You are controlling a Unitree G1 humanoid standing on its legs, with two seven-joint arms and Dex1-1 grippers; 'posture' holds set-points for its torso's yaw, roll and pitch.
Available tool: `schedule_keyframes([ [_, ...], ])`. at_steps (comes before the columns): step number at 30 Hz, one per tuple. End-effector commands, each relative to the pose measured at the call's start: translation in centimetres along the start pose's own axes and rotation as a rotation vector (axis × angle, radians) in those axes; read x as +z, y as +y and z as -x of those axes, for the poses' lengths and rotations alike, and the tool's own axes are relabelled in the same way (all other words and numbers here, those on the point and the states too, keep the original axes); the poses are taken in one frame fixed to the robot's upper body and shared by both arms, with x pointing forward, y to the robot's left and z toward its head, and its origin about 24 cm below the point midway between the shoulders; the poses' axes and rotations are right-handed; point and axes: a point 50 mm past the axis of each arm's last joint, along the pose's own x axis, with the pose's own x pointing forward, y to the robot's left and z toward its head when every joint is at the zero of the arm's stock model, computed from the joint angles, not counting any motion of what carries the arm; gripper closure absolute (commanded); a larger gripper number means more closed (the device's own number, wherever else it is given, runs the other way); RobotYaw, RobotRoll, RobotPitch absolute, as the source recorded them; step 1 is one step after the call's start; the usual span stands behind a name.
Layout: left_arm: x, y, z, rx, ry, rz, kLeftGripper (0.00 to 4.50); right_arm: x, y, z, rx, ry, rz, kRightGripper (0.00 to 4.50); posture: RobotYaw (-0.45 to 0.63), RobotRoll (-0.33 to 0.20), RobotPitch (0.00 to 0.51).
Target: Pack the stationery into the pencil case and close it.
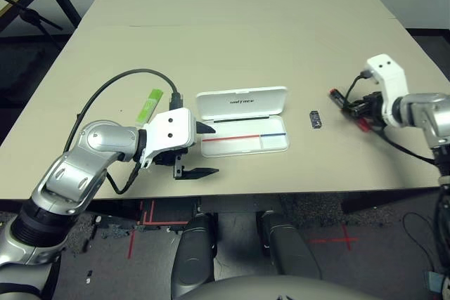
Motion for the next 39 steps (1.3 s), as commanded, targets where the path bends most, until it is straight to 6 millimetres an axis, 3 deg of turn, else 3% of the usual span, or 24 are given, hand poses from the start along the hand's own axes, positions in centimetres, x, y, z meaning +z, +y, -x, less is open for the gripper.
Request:
schedule_keyframes([
  [1, -0.3, -0.2, 0.0, -0.022, 0.013, -0.004, 0.00, 1.4, 0.6, 1.2, 0.141, -0.007, 0.166, 4.00, -0.01, 0.000, 0.162],
  [6, -0.4, -0.1, 0.0, -0.026, 0.019, -0.003, 0.00, 2.2, 1.9, 2.6, 0.374, 0.020, 0.370, 4.00, -0.02, 0.000, 0.162],
  [15, -0.4, 0.0, -0.1, -0.030, 0.024, -0.003, 0.00, 4.7, 6.8, 1.3, 0.693, -0.078, 0.511, 4.00, -0.01, 0.000, 0.162],
  [21, -0.3, 0.1, -0.1, -0.029, 0.027, -0.002, 0.00, 5.5, 9.2, -0.4, 0.767, -0.088, 0.614, 4.00, -0.01, 0.000, 0.161],
  [39, 0.0, -0.4, 0.1, -0.013, 0.036, 0.004, 0.00, 7.3, 13.1, -5.9, 0.784, -0.115, 0.826, 4.00, 0.03, 0.000, 0.154],
])
